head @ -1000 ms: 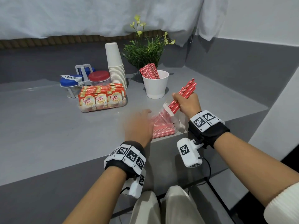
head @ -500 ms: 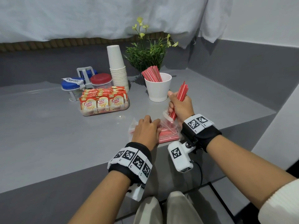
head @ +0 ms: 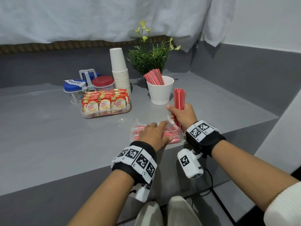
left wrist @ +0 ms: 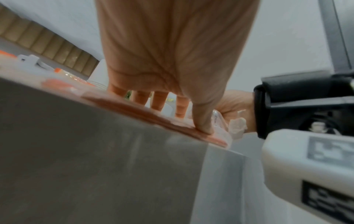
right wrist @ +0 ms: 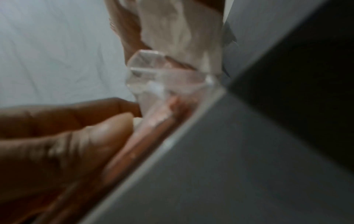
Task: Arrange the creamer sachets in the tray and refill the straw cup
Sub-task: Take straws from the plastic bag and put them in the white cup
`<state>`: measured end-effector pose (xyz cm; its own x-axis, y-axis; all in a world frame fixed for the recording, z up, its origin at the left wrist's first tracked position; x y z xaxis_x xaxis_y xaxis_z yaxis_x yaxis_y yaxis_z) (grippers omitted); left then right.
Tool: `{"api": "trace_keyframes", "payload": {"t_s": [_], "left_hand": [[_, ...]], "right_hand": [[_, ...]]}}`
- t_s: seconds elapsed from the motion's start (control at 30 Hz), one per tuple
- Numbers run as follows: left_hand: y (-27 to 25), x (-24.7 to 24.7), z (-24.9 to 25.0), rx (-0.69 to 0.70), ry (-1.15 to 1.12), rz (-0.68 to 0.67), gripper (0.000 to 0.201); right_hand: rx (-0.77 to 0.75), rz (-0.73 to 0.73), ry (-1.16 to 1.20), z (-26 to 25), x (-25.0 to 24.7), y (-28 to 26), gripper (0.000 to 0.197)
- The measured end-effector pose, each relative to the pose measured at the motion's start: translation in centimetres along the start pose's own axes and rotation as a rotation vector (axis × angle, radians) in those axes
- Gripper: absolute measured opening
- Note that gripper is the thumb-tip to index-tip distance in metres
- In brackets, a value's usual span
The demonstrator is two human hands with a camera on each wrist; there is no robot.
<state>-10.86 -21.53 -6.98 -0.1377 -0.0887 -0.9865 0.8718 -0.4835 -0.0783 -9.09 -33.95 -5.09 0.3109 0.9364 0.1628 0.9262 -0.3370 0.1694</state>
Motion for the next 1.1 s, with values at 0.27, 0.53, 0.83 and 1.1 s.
{"api": "trace_keyframes", "payload": {"t_s": [0.27,0.53,0.83,1.1], "left_hand": [[0.4,-0.3,0.0,-0.022,-0.029,-0.023,0.063],[0.9,-2.0,-0.1,-0.003,-0.078,-0.075,0.055],[5.2,-11.0,-2.5,-0.032,-0.127,0.097,0.036],[11.2,-15.0,-5.8,-0.081,-0.348,0.273,0.025]], "right_hand": [[-0.010,0.053,0.015,-0.3,-0.3,0.5,0.023],[0.003,0.069,0.018,-0.5,-0.2,1.2,0.028],[-0.131,0.047,0.108,-5.9,1.6,6.9,0.028],[-0.170,0.015,0.122,-7.6,4.3,13.2,0.033]]}}
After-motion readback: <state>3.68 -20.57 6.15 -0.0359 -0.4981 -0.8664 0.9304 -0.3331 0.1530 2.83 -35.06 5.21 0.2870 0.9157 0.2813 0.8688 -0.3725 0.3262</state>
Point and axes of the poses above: each hand's wrist, its own y-axis towards the middle knuckle, its own x-axis out of the palm, z = x × y, the point moved 4 cm from there along y, towards the middle knuckle, and after that the axes turned 12 degrees about y, right-handed, at the moved point
